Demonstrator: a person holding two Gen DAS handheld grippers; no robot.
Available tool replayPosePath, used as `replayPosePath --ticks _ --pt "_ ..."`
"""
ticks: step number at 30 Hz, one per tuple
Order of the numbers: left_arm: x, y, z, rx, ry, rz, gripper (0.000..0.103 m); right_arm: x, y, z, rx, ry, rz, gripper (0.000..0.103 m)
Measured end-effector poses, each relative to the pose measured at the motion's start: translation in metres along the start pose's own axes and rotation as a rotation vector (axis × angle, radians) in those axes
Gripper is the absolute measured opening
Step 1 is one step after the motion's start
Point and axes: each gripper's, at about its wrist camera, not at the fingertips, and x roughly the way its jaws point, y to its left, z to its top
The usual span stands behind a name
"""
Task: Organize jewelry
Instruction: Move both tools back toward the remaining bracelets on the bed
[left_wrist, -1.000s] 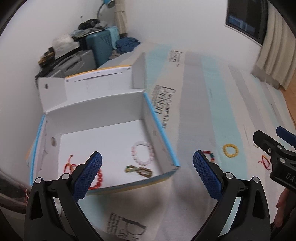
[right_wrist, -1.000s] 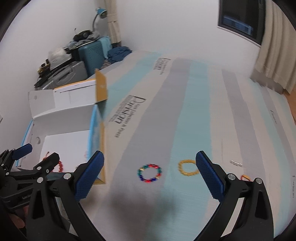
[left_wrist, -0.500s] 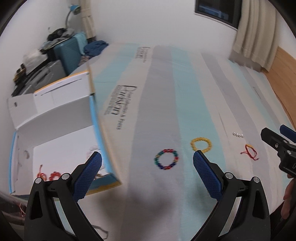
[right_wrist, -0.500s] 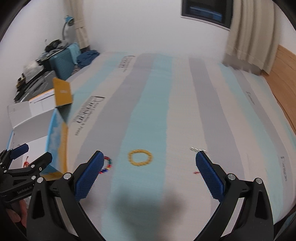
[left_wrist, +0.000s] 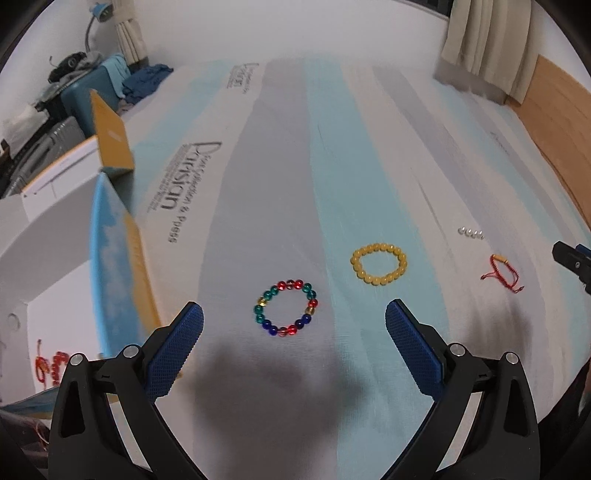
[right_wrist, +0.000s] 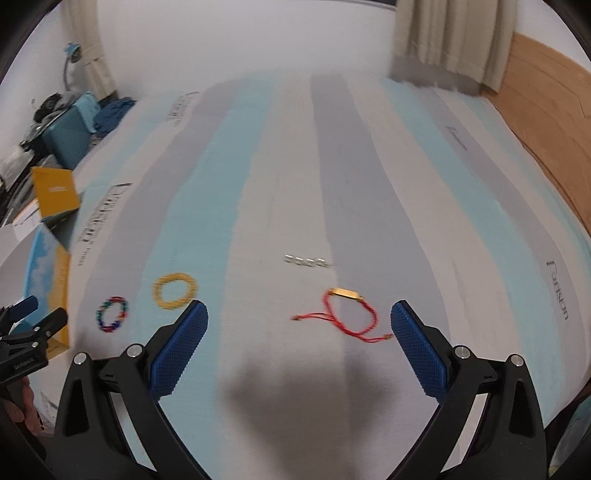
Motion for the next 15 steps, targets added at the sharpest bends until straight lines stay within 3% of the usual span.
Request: replayPosePath --ticks 6,15 --pt "0.039 0.0 0.0 0.006 0.05 0.001 0.097 0.047 -0.034 -0.008 0.052 0.077 -0.026 0.095" --pt "0.088 -0.004 0.006 0.019 0.109 -0.005 0.097 0.102 -0.042 -0.011 0.045 0.154 -0.048 0.095"
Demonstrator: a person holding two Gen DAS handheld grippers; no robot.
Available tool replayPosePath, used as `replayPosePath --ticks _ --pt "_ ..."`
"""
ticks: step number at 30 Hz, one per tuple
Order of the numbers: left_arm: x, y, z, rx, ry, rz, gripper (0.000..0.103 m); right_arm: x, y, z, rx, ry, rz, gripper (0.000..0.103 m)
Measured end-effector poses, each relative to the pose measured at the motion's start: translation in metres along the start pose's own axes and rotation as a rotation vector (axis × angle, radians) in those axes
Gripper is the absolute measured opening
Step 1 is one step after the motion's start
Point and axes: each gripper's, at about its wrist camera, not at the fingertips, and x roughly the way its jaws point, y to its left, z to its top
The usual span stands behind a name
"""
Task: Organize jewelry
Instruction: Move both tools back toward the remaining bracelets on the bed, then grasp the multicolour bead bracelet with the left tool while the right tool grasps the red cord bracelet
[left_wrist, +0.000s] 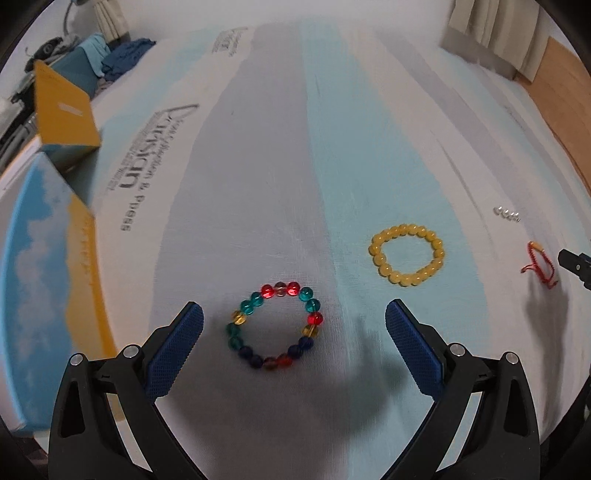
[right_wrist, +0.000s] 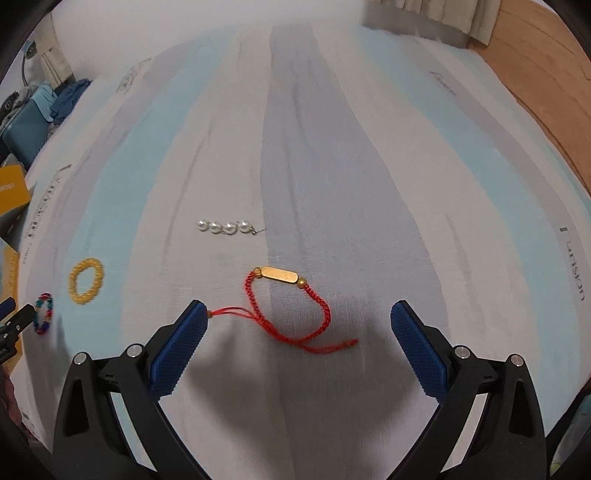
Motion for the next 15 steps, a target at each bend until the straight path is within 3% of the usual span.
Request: replayPosePath --ticks 7,15 --pt "0.034 -0.003 0.0 0.006 0.052 -0.01 0.095 0.033 0.008 0.002 -0.018 0.05 -0.012 0.095" --pt "0.046 0.004 -0.004 -0.01 0.061 -0.024 0.091 0.05 0.011 0.004 -0.023 0.08 -0.009 0.092"
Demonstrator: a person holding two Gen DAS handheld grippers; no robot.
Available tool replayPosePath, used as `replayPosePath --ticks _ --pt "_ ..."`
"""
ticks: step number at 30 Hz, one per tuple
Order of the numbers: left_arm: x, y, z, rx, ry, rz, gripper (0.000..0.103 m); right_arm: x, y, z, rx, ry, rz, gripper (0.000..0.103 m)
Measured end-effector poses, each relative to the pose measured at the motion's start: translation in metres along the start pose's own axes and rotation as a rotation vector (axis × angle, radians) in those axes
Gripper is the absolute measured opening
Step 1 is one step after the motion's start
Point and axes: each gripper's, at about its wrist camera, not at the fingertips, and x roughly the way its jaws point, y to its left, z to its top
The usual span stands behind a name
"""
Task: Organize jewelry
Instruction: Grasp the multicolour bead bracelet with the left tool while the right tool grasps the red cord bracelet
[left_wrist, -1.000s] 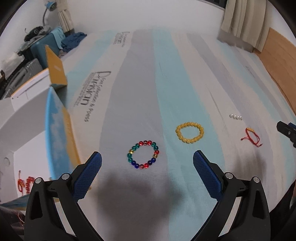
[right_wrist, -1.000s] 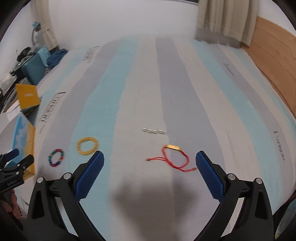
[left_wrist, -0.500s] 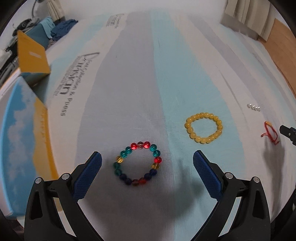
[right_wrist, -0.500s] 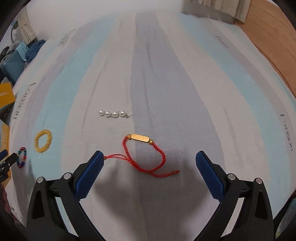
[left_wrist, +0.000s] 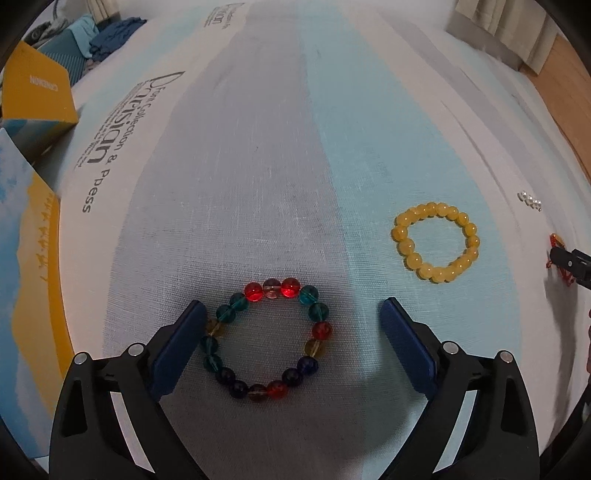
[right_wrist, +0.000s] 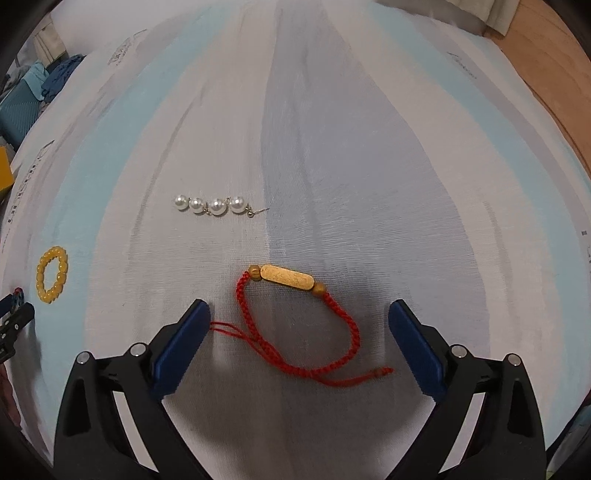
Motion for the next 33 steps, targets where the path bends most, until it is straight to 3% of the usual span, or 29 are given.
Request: replayPosePath --ticks 8,14,17,19,24,30,33 --pt "-0.001 0.006 -0.003 -0.018 0.002 -0.015 0.077 0.007 0.002 0.004 -0.003 0.029 0.014 0.076" --pt "-0.005 0.009 -0.004 -0.014 0.016 -0.034 0.053 0.007 0.002 0.003 0.005 0.039 0.031 0.057" --pt "-0.009 0.008 -0.006 -0.005 0.027 -0.047 0.036 0.005 0.003 0.0 0.003 0.041 0.035 0.046" --pt "-0.01 0.004 -0.007 0.01 0.035 -0.057 0.02 0.003 0.005 -0.001 -0.004 0.043 0.035 0.039" --pt "-0.015 0.0 -0.009 0.008 0.045 -0.066 0.019 -0.003 0.007 -0.002 -0.008 0.04 0.039 0.019" --pt "-0.03 -0.005 -0.01 0.005 0.026 -0.075 0.019 -0.018 0.008 -0.006 0.006 0.013 0.053 0.008" --pt "-0.038 -0.006 -0.006 0.009 0.011 -0.075 0.019 -0.027 0.005 -0.009 0.008 -0.004 0.059 0.008"
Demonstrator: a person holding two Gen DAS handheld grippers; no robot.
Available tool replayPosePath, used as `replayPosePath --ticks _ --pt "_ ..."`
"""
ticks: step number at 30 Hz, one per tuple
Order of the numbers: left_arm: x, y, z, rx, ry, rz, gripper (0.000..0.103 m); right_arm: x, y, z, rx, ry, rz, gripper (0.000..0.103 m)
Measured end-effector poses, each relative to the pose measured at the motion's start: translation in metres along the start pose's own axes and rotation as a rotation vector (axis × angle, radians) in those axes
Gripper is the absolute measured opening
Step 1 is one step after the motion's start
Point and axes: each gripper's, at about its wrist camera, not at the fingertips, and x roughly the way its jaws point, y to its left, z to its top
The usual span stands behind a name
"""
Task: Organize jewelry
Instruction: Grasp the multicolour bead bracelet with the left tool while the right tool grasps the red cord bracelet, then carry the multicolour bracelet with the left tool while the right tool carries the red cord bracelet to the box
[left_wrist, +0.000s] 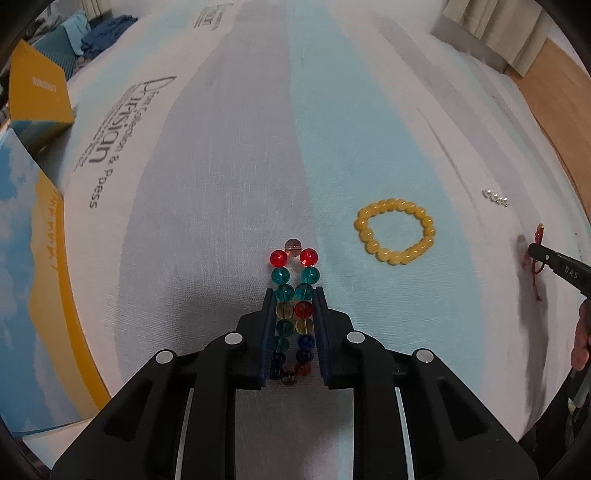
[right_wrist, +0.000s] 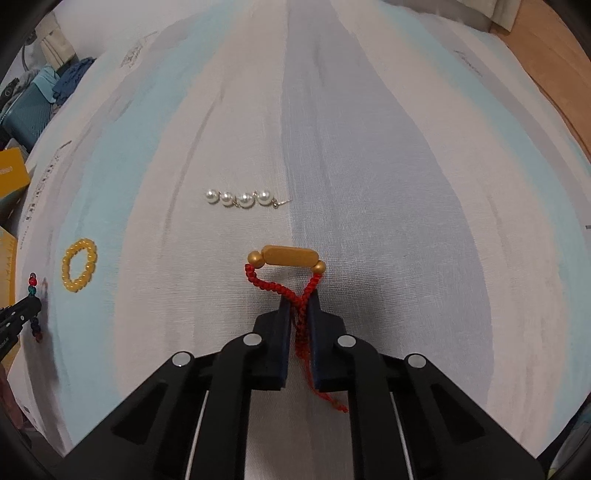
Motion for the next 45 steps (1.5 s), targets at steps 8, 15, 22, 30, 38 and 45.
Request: replayPosePath --ticks 8,15,22,30,38,45 --pt "-0.025 -0.009 0.001 0.012 -0.038 -0.002 0.017 -0.027 0.002 -0.004 0.001 -0.045 0.005 0.008" --pt "-0.048 -0.013 0.006 0.024 -0.074 0.004 0.0 -0.05 0.005 -0.003 -0.004 -0.08 0.03 0.008" --pt "-0.029 -0.011 0.01 0.034 -0.056 0.04 0.003 -0.061 0.016 -0.005 -0.032 -0.095 0.03 0.008" --pt "0.007 -0.002 0.017 -0.017 -0.063 0.077 0.063 -0.044 0.01 -0.008 -0.043 -0.064 0.008 0.008" --pt "0.035 -0.007 0.015 0.015 -0.034 0.099 0.073 -0.019 0.003 -0.003 -0.028 -0.031 0.006 0.008" --pt "0.039 -0.01 0.011 0.028 -0.038 0.093 0.047 -0.007 -0.003 -0.005 -0.016 -0.016 0.008 0.008"
